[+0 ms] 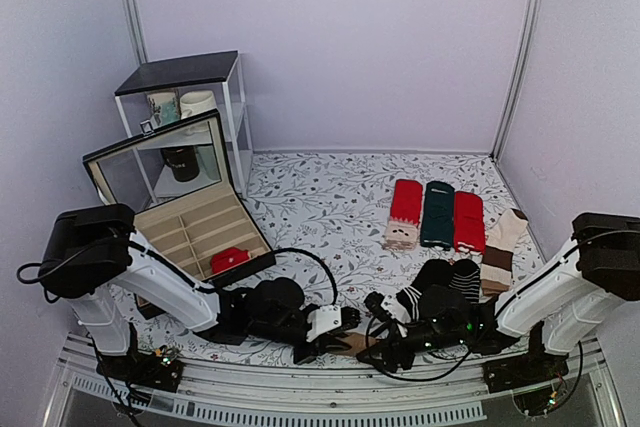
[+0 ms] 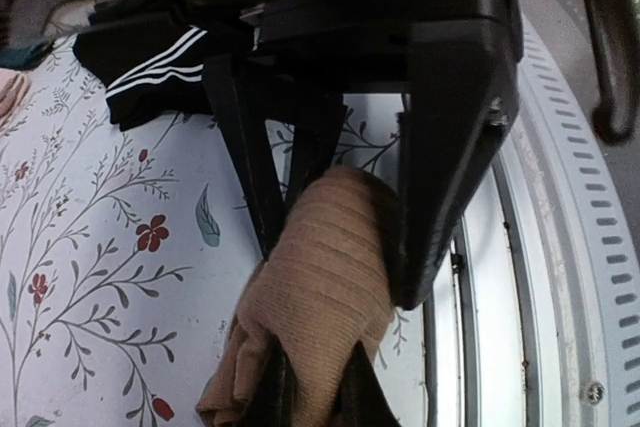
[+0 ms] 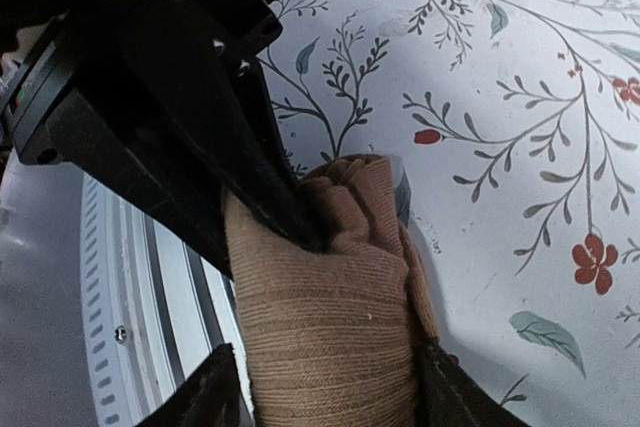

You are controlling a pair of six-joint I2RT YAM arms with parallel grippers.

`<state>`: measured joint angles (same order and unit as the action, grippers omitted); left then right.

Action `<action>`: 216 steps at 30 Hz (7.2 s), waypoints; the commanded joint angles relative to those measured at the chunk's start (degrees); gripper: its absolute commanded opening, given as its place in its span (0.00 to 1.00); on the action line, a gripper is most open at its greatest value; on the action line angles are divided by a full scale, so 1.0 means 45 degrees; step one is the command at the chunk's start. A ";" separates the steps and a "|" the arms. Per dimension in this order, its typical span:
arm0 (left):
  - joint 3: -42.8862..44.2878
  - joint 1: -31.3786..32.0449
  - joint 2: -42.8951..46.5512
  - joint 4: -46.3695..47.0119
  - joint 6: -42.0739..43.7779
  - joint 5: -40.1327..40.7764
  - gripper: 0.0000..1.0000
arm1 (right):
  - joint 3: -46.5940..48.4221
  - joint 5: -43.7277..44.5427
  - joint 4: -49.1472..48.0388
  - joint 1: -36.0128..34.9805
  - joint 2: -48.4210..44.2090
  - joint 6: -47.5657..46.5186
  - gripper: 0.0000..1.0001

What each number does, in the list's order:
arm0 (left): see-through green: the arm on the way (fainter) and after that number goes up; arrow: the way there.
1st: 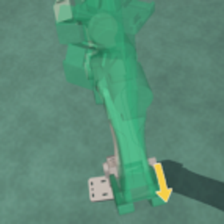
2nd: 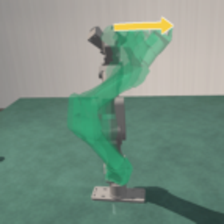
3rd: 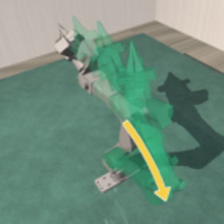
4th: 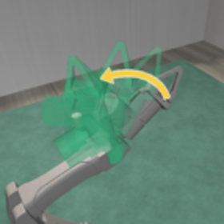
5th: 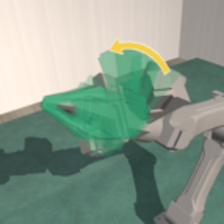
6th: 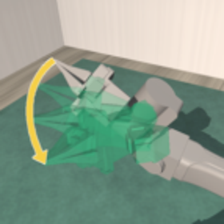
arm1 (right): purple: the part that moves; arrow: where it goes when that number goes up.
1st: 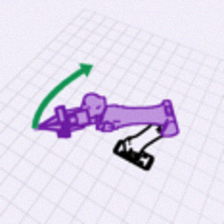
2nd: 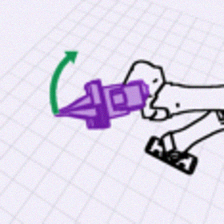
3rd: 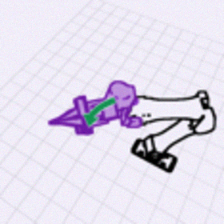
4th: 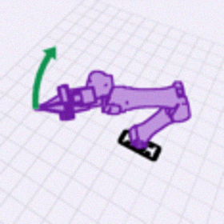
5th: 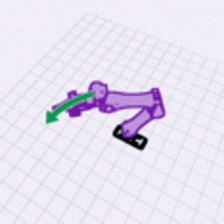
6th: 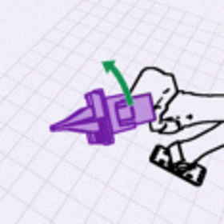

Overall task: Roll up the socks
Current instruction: Roll a pair of socks at the corner of the board, then pick up a pair of socks from the corner of the board, then place a pair of socks in the storage box.

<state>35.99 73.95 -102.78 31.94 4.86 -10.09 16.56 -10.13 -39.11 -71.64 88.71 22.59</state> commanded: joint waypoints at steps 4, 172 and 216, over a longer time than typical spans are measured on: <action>-0.0324 -0.0088 -0.1106 -0.2801 -0.0104 -0.0045 0.00 | 0.0319 -0.1220 -0.0544 0.0556 0.0734 0.0673 0.36; 0.2127 -0.5301 0.6798 -0.8269 0.0365 0.6295 0.00 | 0.1866 0.1165 1.2051 0.2166 -0.9520 0.2414 0.65; 0.0595 -1.1315 0.4576 -0.8186 0.1664 0.2179 0.00 | -0.0267 0.0573 1.0661 0.2413 -1.0803 0.2364 0.66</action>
<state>38.94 23.68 -80.77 -4.34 13.87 1.19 16.29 -6.50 11.42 -61.32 41.25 34.30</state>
